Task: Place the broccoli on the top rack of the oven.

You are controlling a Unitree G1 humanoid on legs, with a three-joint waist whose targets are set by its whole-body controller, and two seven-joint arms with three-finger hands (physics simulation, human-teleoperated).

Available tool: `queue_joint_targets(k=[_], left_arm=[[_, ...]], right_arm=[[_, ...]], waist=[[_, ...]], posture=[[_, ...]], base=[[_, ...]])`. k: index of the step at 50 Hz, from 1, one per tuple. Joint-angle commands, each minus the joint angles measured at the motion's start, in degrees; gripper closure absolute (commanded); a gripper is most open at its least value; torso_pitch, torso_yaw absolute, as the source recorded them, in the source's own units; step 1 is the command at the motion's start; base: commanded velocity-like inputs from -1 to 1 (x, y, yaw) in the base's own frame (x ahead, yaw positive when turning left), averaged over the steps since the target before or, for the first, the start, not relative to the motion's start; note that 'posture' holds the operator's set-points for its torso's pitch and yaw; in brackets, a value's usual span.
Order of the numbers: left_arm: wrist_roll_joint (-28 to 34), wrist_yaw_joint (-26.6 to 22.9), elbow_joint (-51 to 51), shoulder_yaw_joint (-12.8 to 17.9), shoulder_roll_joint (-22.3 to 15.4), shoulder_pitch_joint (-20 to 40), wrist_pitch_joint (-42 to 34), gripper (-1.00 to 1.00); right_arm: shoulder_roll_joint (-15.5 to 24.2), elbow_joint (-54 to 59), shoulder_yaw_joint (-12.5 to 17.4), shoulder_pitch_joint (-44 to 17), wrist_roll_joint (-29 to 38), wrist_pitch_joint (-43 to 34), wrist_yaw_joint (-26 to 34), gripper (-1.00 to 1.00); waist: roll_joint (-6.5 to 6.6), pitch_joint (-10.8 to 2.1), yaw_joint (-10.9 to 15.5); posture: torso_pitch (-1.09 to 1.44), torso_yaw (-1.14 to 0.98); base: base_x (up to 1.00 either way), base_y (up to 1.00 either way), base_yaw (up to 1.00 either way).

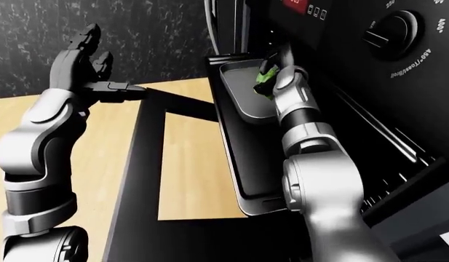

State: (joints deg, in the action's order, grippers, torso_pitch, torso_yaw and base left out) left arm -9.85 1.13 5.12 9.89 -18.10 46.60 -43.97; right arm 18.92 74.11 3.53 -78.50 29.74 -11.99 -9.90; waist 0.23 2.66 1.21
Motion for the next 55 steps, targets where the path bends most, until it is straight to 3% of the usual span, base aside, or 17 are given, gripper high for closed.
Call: queue_joint_targets(k=[1,24,26,28,30,33,34,42,44,49,50,55], left_arm=[[0.2,0.1,1.9,0.6,-0.7,2.0,1.7,-1.00],[-0.2,0.2,2.0,0.8,-0.9,2.4,1.2,-1.00],[-0.2,0.2,2.0,0.8,-0.9,2.5,1.2,-1.00],[-0.2,0.3,1.9,0.7,-0.8,2.2,1.5,-1.00],[-0.2,0.3,1.8,0.7,-0.7,2.2,1.6,-1.00],[-0.2,0.3,1.8,0.8,-0.8,2.3,1.5,-1.00],[-0.2,0.3,1.8,0.7,-0.8,2.3,1.6,-1.00],[-0.2,0.3,2.0,0.7,-0.7,1.9,1.6,-1.00],[-0.2,0.3,2.1,0.7,-0.7,1.9,1.5,-1.00],[-0.1,0.2,1.7,0.6,-0.8,2.3,1.7,-1.00],[-0.1,0.1,1.4,0.6,-0.9,2.7,1.7,-1.00],[0.0,0.1,1.0,0.6,-1.0,3.3,1.7,-1.00]], right_arm=[[1.4,-2.8,0.5,-2.6,0.5,1.3,-2.1,1.00],[0.0,-2.4,0.3,-1.1,1.1,1.8,-2.0,0.97],[0.0,-2.4,0.4,-1.2,1.1,1.7,-1.9,0.75],[0.0,-2.3,0.4,-1.2,1.1,1.8,-1.9,0.72],[0.0,-2.3,0.5,-1.0,1.0,1.8,-1.9,0.53],[-0.2,-2.3,0.5,-1.0,1.0,1.8,-2.1,0.47],[-0.2,-2.2,0.5,-0.9,0.9,1.9,-2.2,0.37],[-0.5,-2.4,0.5,-0.8,0.7,1.8,-2.2,0.28],[-0.6,-2.4,0.5,-0.7,0.6,1.8,-2.1,-0.32],[-0.9,-2.3,0.4,-0.3,0.4,2.1,-2.1,-0.47],[-0.9,-2.2,0.4,-0.2,0.4,2.1,-2.0,-0.94],[-1.3,-2.2,0.5,-0.6,0.0,2.0,-1.1,-1.00]], waist=[[0.05,-2.07,-0.2],[0.26,-2.25,-0.8],[0.27,-2.25,-0.8],[0.27,-2.26,-0.8],[0.27,-2.24,-0.8],[0.25,-2.27,-0.8],[0.24,-2.28,-0.8],[0.21,-2.29,-0.8],[0.20,-2.30,-0.8],[0.19,-2.27,-0.8],[0.19,-2.26,-0.8],[0.07,-2.33,-0.8]], posture=[[0.00,0.00],[0.00,0.00],[0.00,0.00],[0.00,0.00],[0.00,0.00],[0.00,0.00],[0.00,0.00],[0.00,0.00],[0.00,0.00],[0.00,0.00],[0.00,0.00],[0.00,0.00]], base=[[0.00,0.00,0.00],[0.00,0.00,0.00],[0.00,0.00,0.00],[0.00,0.00,0.00],[0.00,0.00,0.00],[0.00,0.00,0.00],[0.00,0.00,0.00],[0.00,0.00,0.00],[0.00,0.00,0.00],[0.00,0.00,0.00],[0.00,0.00,0.00],[0.00,0.00,0.00]])
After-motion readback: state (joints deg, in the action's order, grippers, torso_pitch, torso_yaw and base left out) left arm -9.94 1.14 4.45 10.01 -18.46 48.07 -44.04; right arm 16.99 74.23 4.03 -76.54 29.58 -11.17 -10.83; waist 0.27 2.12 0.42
